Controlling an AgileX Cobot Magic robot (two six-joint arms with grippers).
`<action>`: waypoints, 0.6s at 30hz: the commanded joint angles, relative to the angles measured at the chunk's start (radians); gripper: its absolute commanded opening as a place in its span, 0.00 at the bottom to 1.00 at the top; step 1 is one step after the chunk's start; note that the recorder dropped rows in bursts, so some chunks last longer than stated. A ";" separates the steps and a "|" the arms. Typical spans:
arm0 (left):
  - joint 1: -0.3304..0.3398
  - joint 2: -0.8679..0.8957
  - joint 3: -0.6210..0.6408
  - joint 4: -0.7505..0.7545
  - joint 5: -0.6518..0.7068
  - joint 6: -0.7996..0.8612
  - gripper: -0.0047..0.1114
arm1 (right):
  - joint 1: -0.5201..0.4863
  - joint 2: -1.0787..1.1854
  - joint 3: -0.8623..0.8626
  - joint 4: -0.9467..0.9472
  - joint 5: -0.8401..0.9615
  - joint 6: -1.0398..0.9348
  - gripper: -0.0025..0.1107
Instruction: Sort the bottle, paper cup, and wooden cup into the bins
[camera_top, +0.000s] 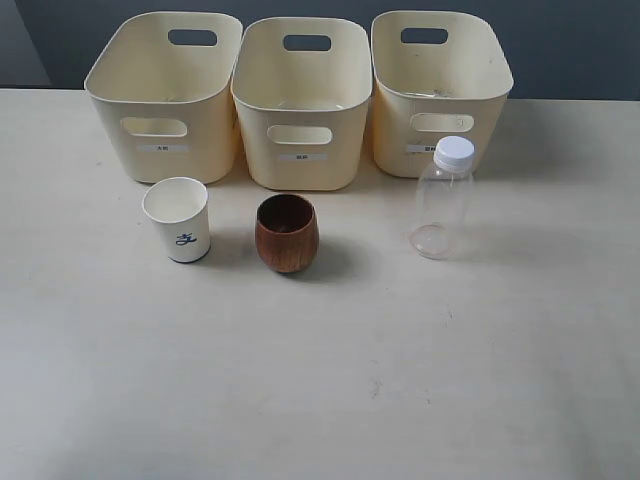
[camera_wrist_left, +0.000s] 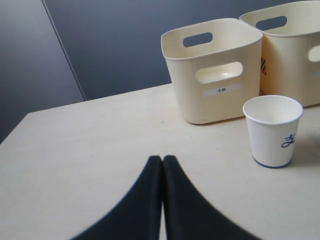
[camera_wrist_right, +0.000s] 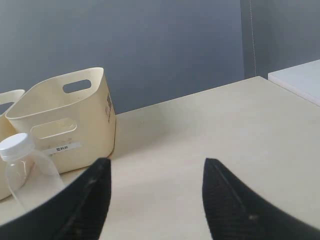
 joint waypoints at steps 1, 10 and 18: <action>-0.003 -0.005 0.001 0.000 -0.006 -0.002 0.04 | -0.004 -0.006 0.002 -0.003 -0.011 -0.002 0.49; -0.003 -0.005 0.001 0.000 -0.006 -0.002 0.04 | -0.004 -0.006 0.002 0.064 -0.138 0.018 0.49; -0.003 -0.005 0.001 0.000 -0.006 -0.002 0.04 | -0.004 -0.006 0.002 0.466 -0.282 0.060 0.49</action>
